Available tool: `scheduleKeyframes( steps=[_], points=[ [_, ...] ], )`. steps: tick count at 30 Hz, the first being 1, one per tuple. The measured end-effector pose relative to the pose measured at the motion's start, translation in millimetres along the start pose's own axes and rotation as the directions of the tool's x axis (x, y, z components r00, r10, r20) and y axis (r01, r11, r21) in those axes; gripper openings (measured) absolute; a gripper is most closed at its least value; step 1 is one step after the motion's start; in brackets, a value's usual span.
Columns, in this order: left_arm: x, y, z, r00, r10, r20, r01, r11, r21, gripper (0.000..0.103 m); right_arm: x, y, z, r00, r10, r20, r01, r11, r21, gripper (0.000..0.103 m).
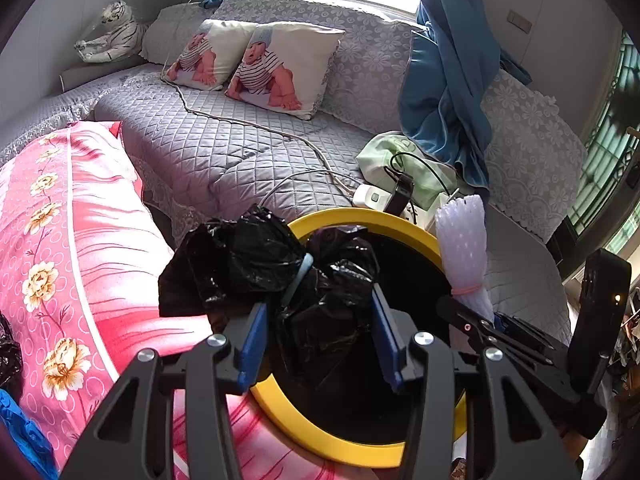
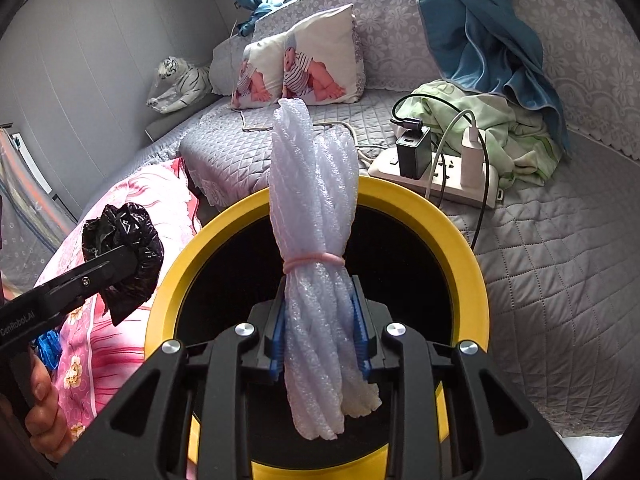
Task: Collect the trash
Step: 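Carry the black bag and lavender mesh bundle over the yellow-rimmed bin with both tools, then open both tools over the bin to drop the bag and mesh bundle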
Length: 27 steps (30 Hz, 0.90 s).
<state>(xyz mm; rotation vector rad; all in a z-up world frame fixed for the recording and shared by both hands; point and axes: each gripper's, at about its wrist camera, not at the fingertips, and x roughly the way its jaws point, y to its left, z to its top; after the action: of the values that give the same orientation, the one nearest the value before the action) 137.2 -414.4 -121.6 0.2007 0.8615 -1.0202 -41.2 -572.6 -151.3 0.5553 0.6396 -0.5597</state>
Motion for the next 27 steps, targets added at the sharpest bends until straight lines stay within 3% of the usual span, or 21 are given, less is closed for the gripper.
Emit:
scheduleKeyframes(
  steps=[5, 8, 9, 18, 23, 27],
  points=[
    [-2.8, -2.1, 0.8, 1.0, -0.013, 0.007, 0.013, 1.0, -0.005, 0.057, -1.9, -5.2, 1.2, 1.0, -0.018, 0.006, 0.018, 0.999, 0.027, 0.034],
    [-7.1, -0.1, 1.5, 1.0, -0.017, 0.021, 0.018, 1.0, -0.019, 0.074, -5.5, -8.4, 2.6, 0.999, -0.033, 0.018, 0.032, 0.998, 0.045, 0.05],
    [-9.6, 1.2, 2.2, 0.999, -0.011, 0.031, 0.012, 1.0, -0.028, 0.08, -6.9, -9.5, 3.0, 0.999, -0.037, 0.021, 0.036, 0.998, 0.051, 0.05],
    [-53.2, 27.4, 14.6, 0.99, 0.04, 0.138, -0.022, 0.991, -0.129, 0.086, -27.5, -12.8, 7.3, 0.996, -0.034, 0.08, 0.028, 0.996, 0.082, 0.05],
    [-100.9, 48.1, 22.2, 0.968, 0.115, 0.223, -0.075, 0.981, -0.179, 0.086, -35.1, 0.1, 9.5, 0.995, -0.001, 0.099, -0.004, 0.999, 0.051, 0.05],
    [-145.3, 74.4, 24.0, 0.941, 0.187, 0.282, -0.128, 0.968, -0.216, 0.089, -43.7, 30.9, 11.4, 0.992, 0.067, 0.111, -0.066, 0.998, -0.008, 0.05]
  ],
)
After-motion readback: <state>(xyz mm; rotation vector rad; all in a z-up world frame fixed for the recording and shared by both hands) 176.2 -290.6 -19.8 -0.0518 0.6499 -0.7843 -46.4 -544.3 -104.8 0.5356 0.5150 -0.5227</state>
